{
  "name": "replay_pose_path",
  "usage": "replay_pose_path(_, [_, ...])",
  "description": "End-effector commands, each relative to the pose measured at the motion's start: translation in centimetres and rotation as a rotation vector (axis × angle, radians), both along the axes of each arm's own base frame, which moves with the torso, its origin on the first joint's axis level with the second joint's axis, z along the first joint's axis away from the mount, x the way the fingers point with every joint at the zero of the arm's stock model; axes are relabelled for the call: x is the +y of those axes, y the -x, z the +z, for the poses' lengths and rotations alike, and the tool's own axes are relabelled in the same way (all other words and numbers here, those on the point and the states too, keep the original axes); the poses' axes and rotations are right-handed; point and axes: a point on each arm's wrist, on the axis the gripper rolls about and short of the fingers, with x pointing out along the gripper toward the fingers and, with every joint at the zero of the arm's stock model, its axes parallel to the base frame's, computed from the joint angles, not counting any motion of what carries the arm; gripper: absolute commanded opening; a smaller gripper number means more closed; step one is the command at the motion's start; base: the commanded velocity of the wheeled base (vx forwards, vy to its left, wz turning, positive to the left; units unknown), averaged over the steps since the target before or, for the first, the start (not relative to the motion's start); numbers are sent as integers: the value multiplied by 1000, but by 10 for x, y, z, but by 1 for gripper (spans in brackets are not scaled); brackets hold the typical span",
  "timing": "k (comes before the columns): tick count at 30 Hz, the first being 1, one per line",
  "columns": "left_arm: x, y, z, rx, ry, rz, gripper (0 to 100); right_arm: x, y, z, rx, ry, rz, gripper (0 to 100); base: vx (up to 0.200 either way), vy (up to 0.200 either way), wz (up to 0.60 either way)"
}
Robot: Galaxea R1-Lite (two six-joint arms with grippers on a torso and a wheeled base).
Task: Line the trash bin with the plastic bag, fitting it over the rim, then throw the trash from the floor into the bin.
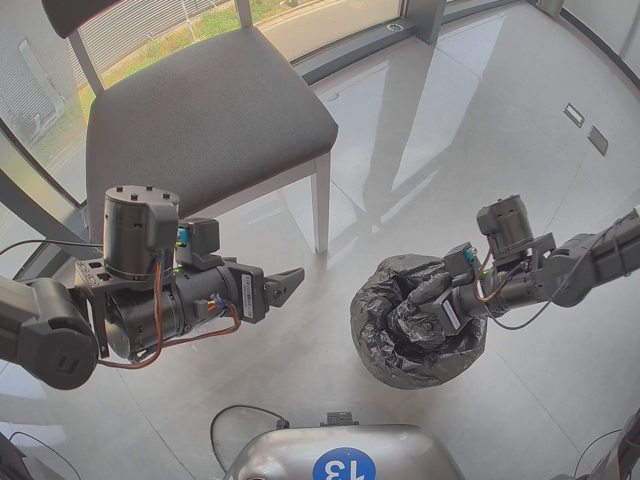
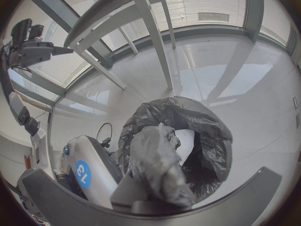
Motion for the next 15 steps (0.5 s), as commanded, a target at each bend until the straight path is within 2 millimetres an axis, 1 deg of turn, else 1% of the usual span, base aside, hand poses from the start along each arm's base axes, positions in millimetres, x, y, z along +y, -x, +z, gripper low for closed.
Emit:
replay_pose_path(1, [5,0,9,-35,27,-4,100,17,-35,-43,73,32,3,0,0,0,0])
replay_pose_path(2, [5,0,9,-35,27,-4,100,17,-35,-43,73,32,3,0,0,0,0])
replay_pose_path(3, [7,-2,11,-42,32,5,100,22,-47,-59,95,41,2,0,0,0,0])
replay_pose_path(5, [7,-3,12,-48,36,7,100,25,-51,-70,114,48,1,0,0,0,0])
replay_pose_path(6, [7,-4,13,-53,39,8,100,27,-56,-80,129,55,1,0,0,0,0])
replay_pose_path(8, [7,-4,14,-55,41,8,100,30,-62,-91,143,59,-1,0,0,0,0])
replay_pose_path(9, [7,-4,14,-55,41,10,100,30,-63,-92,144,59,-3,0,0,0,0])
replay_pose_path(11, [8,-5,14,-53,42,10,100,33,-70,-102,159,55,-14,0,0,0,0])
replay_pose_path(13, [10,-6,14,-53,42,16,100,35,-74,-106,164,49,-25,0,0,0,0])
replay_pose_path(15, [12,-6,14,-55,44,21,100,35,-76,-105,161,41,-34,0,0,0,0])
